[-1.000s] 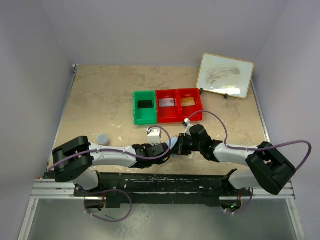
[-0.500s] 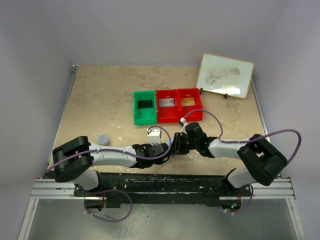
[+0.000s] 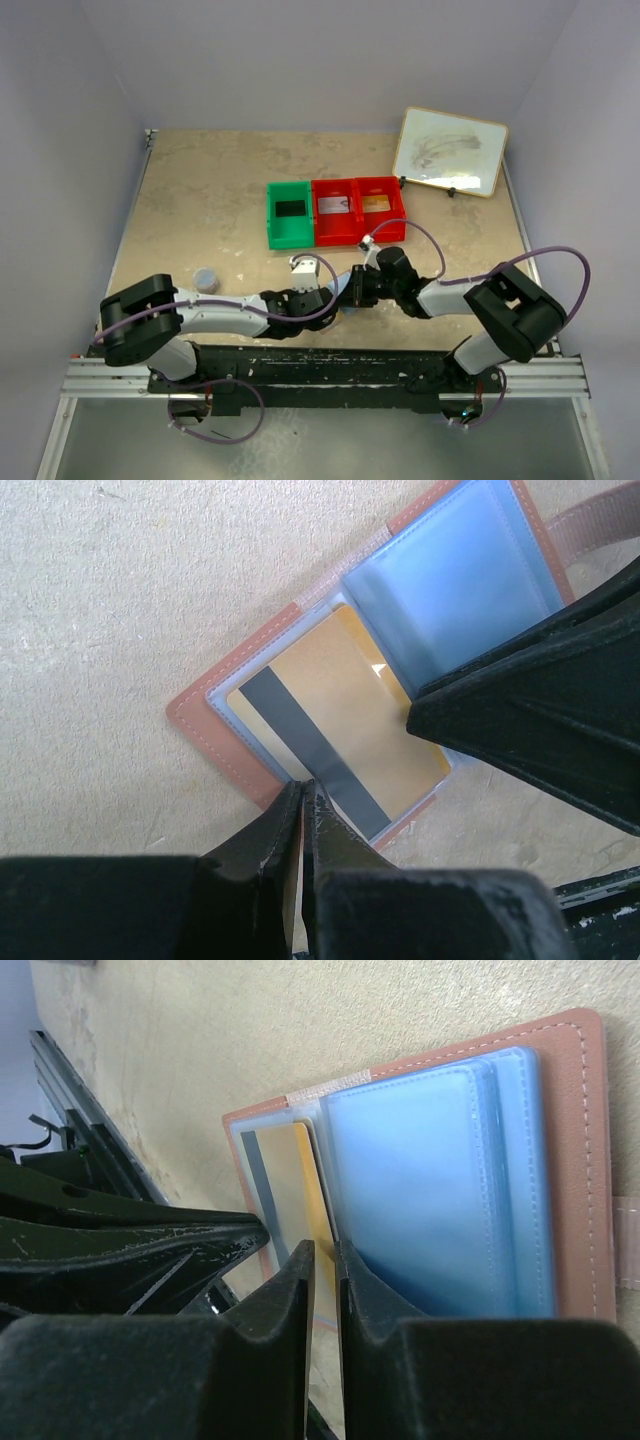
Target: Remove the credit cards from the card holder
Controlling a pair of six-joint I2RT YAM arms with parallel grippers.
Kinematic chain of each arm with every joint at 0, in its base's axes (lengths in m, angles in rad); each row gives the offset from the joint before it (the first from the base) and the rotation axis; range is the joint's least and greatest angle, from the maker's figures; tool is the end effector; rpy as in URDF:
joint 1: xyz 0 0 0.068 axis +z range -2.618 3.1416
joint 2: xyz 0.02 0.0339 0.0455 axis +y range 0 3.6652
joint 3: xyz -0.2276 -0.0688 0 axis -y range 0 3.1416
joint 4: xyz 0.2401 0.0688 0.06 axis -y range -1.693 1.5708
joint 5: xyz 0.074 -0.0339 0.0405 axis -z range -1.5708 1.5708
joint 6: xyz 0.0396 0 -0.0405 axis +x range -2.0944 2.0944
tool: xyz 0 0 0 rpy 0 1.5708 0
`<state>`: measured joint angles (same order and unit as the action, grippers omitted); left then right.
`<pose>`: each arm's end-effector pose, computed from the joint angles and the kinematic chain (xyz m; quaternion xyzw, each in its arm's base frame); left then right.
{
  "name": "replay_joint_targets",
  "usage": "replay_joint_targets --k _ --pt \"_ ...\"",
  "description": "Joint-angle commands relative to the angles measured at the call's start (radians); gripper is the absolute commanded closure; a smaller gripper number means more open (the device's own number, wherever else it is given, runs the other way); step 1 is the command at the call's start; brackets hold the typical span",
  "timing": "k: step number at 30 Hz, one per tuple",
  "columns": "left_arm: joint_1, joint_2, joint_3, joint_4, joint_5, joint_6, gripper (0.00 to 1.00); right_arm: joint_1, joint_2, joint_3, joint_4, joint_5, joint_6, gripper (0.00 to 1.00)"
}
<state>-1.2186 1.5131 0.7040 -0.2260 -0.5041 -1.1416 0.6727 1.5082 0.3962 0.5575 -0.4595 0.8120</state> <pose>0.1116 -0.2482 0.1149 -0.0300 0.9357 -0.1454 0.3200 0.1916 0.1751 0.0943 -0.0513 0.8563 0.4669 0.2146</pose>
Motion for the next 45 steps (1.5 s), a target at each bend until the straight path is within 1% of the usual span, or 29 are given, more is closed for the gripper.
replay_joint_targets --k 1,4,7,10,14,17,19,20,21,23,25,26,29,32,39,43,44,45 --pt "0.005 0.025 -0.061 -0.04 -0.005 -0.014 1.0 0.019 0.005 -0.017 0.105 -0.129 0.035 0.86" --pt "0.005 0.012 -0.077 -0.037 -0.008 -0.021 1.0 0.019 0.004 -0.017 0.104 -0.131 0.031 0.88" --pt "0.005 0.001 -0.088 -0.027 -0.008 -0.019 1.0 0.018 0.017 -0.012 0.094 -0.145 0.012 0.8" --pt "0.005 -0.003 -0.087 -0.023 -0.008 -0.013 1.0 0.019 0.039 0.022 0.026 -0.108 -0.034 0.78" --pt "0.005 -0.009 -0.086 -0.021 -0.01 -0.01 1.0 0.019 0.066 0.049 0.021 -0.112 -0.058 0.78" --pt "0.005 -0.009 -0.088 -0.023 -0.012 -0.011 1.0 0.021 0.07 0.088 -0.102 -0.024 -0.088 0.79" --pt "0.005 -0.008 -0.088 -0.028 -0.014 -0.012 1.0 0.025 0.061 0.11 -0.176 0.038 -0.098 0.76" --pt "0.005 -0.009 -0.088 -0.029 -0.016 -0.013 1.0 0.03 0.056 0.116 -0.191 0.041 -0.108 0.75" --pt "0.005 -0.01 -0.089 -0.029 -0.017 -0.015 1.0 0.034 0.053 0.117 -0.189 0.033 -0.114 0.76" --pt "0.005 -0.013 -0.092 -0.029 -0.019 -0.018 1.0 0.042 0.055 0.109 -0.145 -0.023 -0.118 0.85" --pt "0.005 -0.015 -0.091 -0.028 -0.02 -0.017 1.0 0.056 0.071 0.095 -0.075 -0.107 -0.116 0.86" --pt "0.005 -0.015 -0.089 -0.033 -0.023 -0.018 1.0 0.061 0.074 0.089 -0.047 -0.123 -0.11 0.86" --pt "0.005 -0.019 -0.086 -0.045 -0.029 -0.02 1.0 0.062 0.052 0.031 0.037 -0.152 -0.063 0.91" --pt "0.006 -0.041 -0.09 -0.046 -0.019 -0.022 1.0 0.062 -0.013 -0.023 0.075 -0.131 -0.011 1.0" --pt "0.007 -0.07 -0.11 0.002 0.007 -0.004 1.0 0.062 -0.166 -0.145 0.084 -0.005 0.124 1.0" --pt "0.007 -0.047 -0.097 0.013 0.021 0.015 1.0 0.062 -0.227 -0.138 0.006 0.092 0.18 1.0" --pt "0.006 -0.04 -0.093 0.008 0.02 0.018 1.0 0.063 -0.24 -0.134 0.003 0.104 0.19 0.95" --pt "0.007 -0.039 -0.092 0.001 0.018 0.019 1.0 0.062 -0.254 -0.132 0.005 0.111 0.198 0.86"
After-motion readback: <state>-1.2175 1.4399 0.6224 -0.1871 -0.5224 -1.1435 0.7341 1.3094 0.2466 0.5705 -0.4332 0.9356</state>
